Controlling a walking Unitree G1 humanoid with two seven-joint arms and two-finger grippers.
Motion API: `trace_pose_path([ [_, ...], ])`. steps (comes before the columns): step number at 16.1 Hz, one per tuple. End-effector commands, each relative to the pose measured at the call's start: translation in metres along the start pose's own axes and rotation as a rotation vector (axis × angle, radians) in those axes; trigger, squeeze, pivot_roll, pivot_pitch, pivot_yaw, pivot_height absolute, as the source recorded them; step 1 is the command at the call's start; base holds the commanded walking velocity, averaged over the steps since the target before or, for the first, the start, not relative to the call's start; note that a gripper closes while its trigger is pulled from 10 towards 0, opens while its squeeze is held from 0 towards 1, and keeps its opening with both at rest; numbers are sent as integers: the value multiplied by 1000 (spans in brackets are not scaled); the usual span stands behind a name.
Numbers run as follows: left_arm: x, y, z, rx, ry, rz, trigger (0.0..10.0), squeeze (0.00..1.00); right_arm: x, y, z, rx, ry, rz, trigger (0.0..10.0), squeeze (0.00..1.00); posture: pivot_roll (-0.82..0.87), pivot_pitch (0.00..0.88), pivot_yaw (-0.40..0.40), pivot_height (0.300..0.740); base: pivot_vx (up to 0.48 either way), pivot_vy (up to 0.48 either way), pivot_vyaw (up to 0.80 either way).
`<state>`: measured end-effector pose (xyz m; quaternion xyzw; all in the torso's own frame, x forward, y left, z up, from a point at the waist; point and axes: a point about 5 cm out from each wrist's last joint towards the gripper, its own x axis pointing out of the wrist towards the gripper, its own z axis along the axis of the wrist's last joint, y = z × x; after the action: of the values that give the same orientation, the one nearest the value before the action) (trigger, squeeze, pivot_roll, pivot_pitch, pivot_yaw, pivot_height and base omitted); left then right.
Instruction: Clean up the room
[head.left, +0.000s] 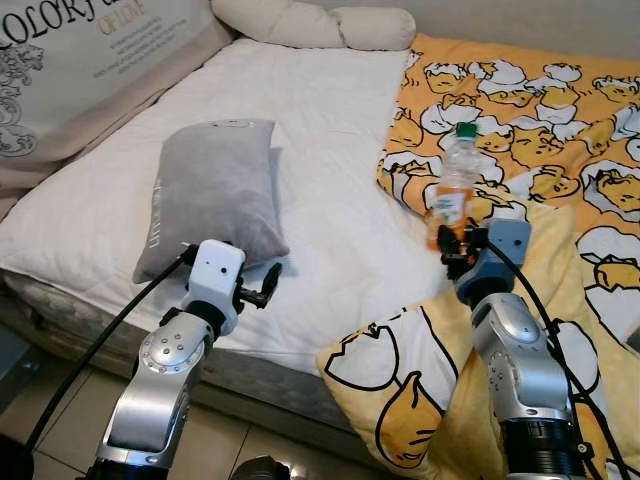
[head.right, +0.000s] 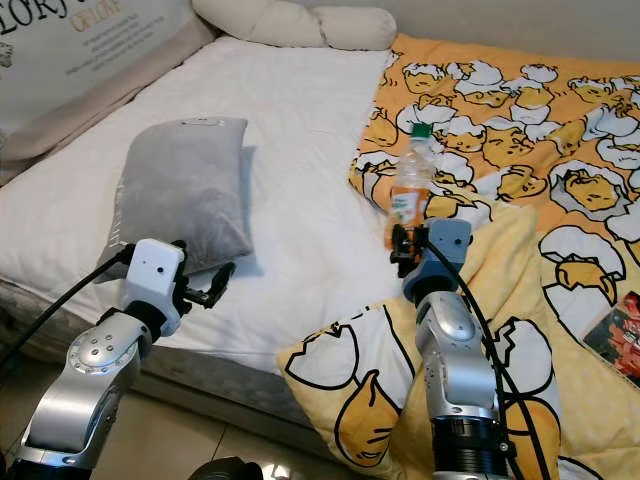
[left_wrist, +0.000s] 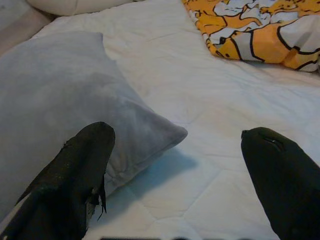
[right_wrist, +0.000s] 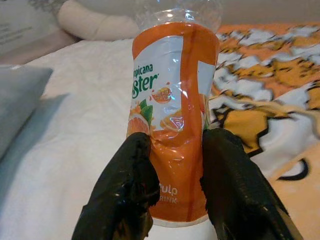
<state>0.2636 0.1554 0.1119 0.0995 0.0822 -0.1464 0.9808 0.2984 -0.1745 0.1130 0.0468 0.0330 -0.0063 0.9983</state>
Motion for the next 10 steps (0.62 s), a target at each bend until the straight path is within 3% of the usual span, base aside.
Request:
trace_pose_path([
  [1, -1, 2, 4, 14, -22, 29, 10000, 0, 2, 1, 12, -22, -72, -24, 10000, 0, 15, 0, 39, 740, 0, 0, 0],
  [3, 0, 2, 4, 14, -26, 36, 10000, 0, 4, -3, 20, -61, -116, -67, 10000, 0, 16, 0, 42, 740, 0, 0, 400],
  [7, 2, 2, 7, 9, -38, 40, 10000, 0, 10, -12, 36, -358, -202, -172, 10000, 0, 23, 0, 44, 740, 0, 0, 800],
  [10, 1, 3, 6, 6, -36, 42, 10000, 0, 7, -12, 40, -502, -260, -225, 10000, 0, 20, 0, 53, 740, 0, 0, 800],
])
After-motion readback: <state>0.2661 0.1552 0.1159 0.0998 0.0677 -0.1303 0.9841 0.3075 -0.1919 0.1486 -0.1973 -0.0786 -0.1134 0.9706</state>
